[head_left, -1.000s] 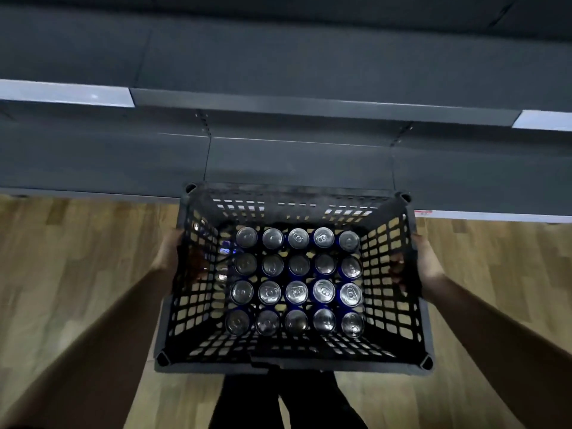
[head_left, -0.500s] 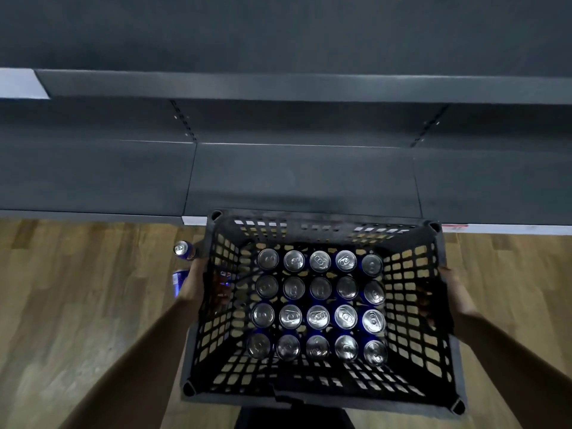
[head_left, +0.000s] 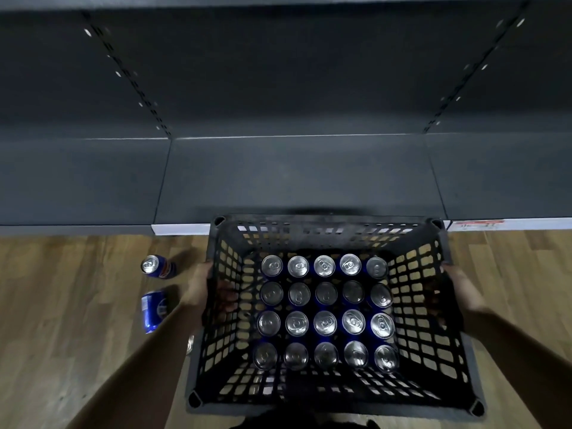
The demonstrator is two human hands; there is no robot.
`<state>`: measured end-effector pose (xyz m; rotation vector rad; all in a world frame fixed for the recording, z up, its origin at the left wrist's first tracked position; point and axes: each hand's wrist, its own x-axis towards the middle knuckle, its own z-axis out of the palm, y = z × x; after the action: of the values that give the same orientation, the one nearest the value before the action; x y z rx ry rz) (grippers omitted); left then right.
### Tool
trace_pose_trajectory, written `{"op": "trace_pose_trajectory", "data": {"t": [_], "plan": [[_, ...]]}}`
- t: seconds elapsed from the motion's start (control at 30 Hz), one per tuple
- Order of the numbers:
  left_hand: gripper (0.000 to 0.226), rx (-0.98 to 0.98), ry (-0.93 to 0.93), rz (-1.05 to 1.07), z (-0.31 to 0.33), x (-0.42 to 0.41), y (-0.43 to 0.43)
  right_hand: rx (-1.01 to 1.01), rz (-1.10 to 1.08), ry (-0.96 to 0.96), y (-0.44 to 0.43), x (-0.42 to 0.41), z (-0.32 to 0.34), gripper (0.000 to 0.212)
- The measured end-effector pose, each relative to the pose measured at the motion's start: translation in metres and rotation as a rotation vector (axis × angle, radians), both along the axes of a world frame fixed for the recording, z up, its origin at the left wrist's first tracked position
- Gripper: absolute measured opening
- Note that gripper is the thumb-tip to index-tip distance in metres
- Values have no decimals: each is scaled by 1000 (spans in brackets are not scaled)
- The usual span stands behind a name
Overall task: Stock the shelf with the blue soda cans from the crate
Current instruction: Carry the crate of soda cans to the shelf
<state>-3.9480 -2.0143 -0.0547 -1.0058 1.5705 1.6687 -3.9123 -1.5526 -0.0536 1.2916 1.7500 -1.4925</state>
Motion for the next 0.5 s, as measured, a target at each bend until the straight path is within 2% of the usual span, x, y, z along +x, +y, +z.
{"op": "trace_pose_trajectory", "data": {"t": [0.23, 0.5], "plan": [[80, -15, -27, 7, -48, -6, -8, 22, 37, 30, -9, -23, -34, 78], [83, -66, -21, -90, -68, -16, -12, 11, 17, 2, -20, -32, -53, 71]]}}
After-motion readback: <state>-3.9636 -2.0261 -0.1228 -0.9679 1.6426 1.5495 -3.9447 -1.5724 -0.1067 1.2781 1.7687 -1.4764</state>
